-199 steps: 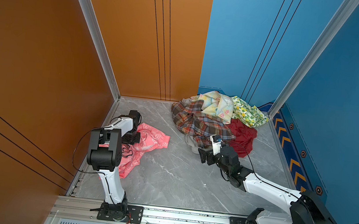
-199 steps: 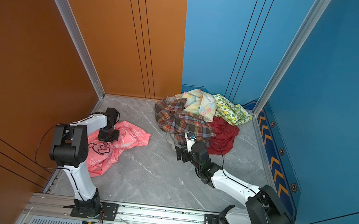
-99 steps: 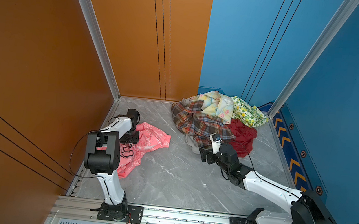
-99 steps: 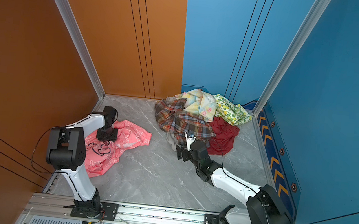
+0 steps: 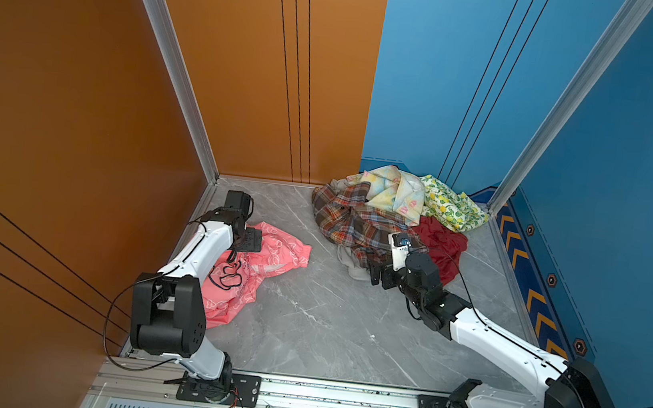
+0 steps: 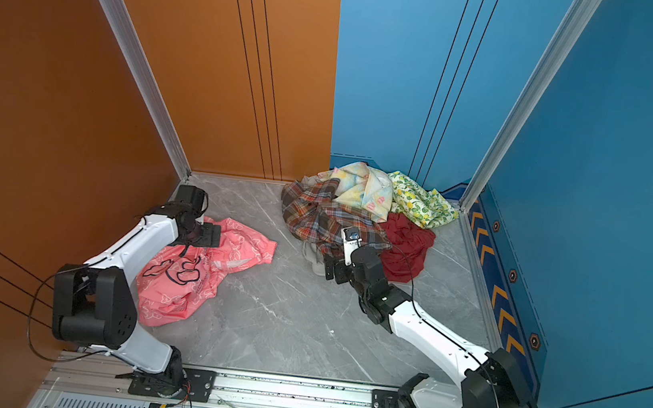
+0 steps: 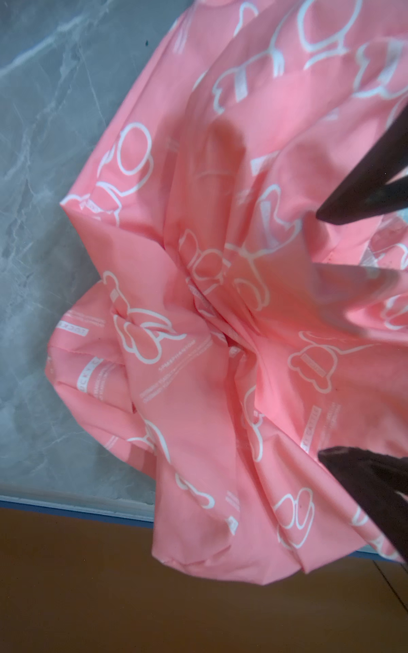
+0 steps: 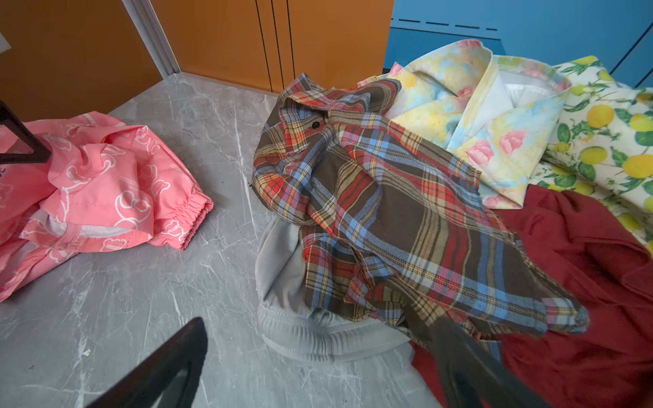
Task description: Pick out a specific cloth from the pile
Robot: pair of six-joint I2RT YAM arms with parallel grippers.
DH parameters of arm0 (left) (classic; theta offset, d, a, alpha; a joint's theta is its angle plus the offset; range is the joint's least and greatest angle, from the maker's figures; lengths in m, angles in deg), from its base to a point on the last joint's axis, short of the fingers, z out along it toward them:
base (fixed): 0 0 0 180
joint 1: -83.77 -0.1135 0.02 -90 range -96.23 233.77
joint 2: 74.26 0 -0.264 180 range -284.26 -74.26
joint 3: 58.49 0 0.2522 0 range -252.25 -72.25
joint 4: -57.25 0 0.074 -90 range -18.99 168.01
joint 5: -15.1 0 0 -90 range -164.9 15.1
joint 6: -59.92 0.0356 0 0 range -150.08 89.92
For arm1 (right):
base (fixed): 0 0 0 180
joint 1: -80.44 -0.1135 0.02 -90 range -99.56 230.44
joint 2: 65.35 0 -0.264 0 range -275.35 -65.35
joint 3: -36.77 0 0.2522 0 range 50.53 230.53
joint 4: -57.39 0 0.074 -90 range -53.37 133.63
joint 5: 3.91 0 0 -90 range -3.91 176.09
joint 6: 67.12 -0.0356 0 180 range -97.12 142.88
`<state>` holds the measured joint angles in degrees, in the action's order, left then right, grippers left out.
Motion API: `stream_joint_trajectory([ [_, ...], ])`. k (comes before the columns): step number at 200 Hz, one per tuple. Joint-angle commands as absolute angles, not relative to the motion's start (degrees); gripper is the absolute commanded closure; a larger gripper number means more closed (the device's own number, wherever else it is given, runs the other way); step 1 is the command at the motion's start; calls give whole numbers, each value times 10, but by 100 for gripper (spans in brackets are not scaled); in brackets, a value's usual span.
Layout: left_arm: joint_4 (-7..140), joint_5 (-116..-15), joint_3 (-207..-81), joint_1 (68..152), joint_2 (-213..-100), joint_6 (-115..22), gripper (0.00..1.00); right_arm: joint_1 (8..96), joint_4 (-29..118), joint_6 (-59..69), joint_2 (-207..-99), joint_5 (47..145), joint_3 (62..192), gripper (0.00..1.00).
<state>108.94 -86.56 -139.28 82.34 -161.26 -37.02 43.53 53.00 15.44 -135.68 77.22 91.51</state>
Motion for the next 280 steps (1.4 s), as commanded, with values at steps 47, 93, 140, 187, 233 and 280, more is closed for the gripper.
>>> stream_joint_trajectory([
  [47,933,-827,-1285,819,-1484,-378,2,513,471,147,-1301,765,932,0],
  [93,750,-763,-1174,814,-1424,-370,2,585,521,157,-1239,780,863,0],
  [140,603,-783,-1087,794,-1406,-398,2,677,593,151,-1180,754,767,0],
  [187,502,-774,-1030,774,-1433,-388,2,733,712,163,-1183,742,691,0],
  [233,401,-764,-985,774,-1461,-359,2,739,778,178,-1242,710,665,0],
  [280,358,-725,-974,761,-1481,-361,2,764,934,184,-1401,695,658,1],
])
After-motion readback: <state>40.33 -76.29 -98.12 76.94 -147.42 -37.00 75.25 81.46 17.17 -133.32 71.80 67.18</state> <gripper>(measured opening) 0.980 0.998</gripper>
